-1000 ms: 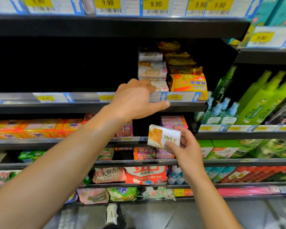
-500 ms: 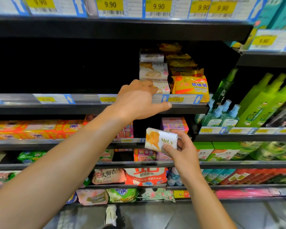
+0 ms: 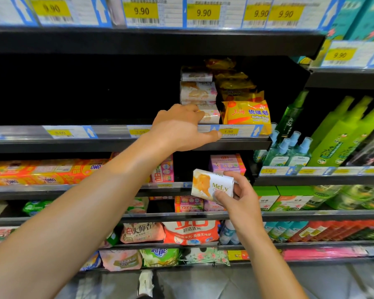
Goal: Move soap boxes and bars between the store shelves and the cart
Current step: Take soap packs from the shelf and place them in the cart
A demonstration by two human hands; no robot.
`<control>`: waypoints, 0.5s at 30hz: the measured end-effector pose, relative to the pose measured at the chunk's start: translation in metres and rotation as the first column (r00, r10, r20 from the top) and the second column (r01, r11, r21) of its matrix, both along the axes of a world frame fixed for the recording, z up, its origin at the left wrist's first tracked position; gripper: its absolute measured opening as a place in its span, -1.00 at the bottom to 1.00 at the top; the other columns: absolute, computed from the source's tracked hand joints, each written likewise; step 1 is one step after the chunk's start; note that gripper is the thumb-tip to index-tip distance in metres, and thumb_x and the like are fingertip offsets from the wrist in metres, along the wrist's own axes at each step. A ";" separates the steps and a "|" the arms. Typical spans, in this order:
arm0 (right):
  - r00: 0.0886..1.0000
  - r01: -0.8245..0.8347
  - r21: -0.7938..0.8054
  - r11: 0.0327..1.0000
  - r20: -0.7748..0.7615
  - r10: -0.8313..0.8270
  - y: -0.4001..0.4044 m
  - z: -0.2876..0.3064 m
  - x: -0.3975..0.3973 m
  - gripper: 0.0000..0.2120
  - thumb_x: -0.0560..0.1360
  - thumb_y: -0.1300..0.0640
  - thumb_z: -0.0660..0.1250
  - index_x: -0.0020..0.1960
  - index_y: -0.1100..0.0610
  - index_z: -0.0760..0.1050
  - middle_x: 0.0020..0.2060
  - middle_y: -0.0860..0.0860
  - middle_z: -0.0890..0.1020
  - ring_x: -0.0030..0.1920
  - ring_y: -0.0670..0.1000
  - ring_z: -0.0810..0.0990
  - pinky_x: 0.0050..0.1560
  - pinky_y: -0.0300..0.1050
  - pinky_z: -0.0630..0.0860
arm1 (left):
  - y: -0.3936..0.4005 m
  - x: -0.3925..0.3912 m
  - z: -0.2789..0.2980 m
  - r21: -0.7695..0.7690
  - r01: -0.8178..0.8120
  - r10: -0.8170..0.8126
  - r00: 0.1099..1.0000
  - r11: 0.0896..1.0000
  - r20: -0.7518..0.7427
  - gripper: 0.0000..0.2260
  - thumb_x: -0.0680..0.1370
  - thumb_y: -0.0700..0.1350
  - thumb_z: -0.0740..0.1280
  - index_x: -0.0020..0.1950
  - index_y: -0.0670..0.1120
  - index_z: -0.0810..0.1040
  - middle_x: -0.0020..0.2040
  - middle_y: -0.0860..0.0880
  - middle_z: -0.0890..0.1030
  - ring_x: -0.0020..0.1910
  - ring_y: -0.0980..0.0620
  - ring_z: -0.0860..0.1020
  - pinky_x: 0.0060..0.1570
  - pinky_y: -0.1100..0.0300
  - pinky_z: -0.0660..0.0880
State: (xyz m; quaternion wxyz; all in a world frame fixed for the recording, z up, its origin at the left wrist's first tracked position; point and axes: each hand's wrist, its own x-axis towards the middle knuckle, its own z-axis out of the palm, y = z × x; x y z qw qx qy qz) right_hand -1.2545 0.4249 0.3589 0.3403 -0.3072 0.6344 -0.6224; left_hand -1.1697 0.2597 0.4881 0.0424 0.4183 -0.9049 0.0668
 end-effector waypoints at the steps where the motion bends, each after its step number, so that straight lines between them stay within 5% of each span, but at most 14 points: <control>1: 1.000 -0.002 0.001 1.000 0.000 0.002 0.000 0.000 0.000 -0.56 0.49 0.37 0.41 0.16 -0.13 0.49 0.08 0.02 0.64 0.03 -0.07 0.65 -0.24 -0.26 0.59 | -0.001 0.000 0.001 0.006 -0.001 0.001 1.000 1.000 -0.001 -0.23 0.46 0.50 0.03 0.54 0.09 0.26 0.54 0.07 0.25 0.48 -0.05 0.27 0.33 -0.05 0.37; 15: 1.000 0.009 -0.005 1.000 -0.018 -0.009 0.001 0.003 0.000 -0.57 0.49 0.36 0.41 0.12 -0.15 0.49 0.07 0.00 0.65 0.02 -0.09 0.65 -0.22 -0.26 0.60 | -0.007 -0.005 0.001 0.000 -0.015 0.015 0.999 1.000 0.036 -0.22 0.45 0.52 0.01 0.56 0.12 0.21 0.56 0.06 0.22 0.50 -0.08 0.22 0.33 -0.08 0.29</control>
